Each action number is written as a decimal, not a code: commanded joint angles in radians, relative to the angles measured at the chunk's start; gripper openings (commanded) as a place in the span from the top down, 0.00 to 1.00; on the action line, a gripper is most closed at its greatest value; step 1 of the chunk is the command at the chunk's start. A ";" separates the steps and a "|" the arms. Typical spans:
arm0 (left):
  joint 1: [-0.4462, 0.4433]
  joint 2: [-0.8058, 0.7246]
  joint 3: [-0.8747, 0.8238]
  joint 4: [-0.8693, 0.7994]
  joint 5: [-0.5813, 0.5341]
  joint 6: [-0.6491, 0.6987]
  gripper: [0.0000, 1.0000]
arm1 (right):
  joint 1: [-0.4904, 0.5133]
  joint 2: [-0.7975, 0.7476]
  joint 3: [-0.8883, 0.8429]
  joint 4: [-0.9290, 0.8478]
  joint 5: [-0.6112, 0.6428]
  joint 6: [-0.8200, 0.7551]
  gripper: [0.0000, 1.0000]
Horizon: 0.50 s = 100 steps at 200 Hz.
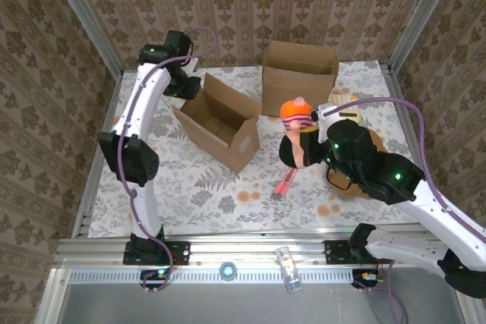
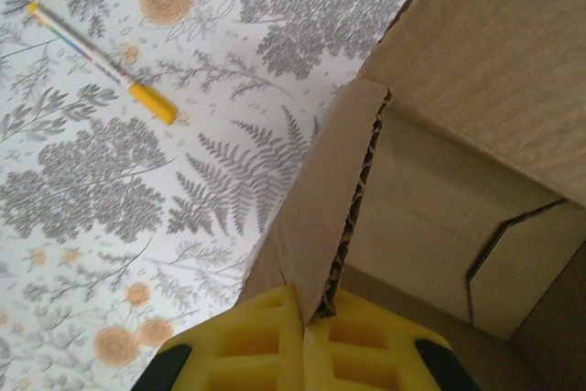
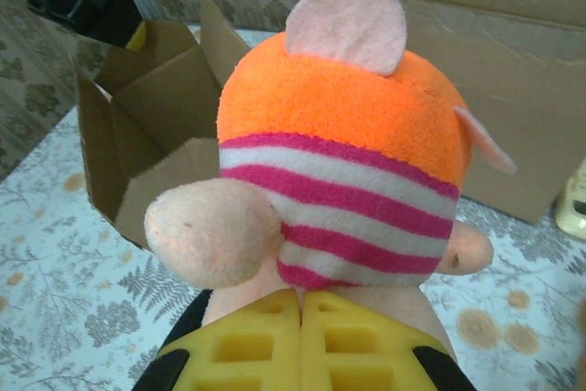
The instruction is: Unpack the express box
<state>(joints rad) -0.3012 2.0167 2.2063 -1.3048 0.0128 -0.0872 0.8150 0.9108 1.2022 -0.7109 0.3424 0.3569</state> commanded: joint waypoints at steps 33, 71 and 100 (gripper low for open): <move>-0.012 0.056 0.056 0.009 0.117 -0.046 0.91 | -0.065 -0.016 0.000 -0.068 -0.052 0.034 1.00; -0.013 0.052 0.111 0.001 0.137 -0.045 0.65 | -0.109 0.006 -0.013 -0.100 -0.056 0.036 1.00; -0.013 0.052 0.163 -0.010 0.156 -0.046 0.56 | -0.175 0.021 -0.046 -0.103 -0.091 0.044 1.00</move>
<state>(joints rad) -0.3130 2.0609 2.3077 -1.2942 0.1314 -0.1261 0.6857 0.9215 1.1889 -0.7940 0.2901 0.3756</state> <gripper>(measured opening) 0.413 0.038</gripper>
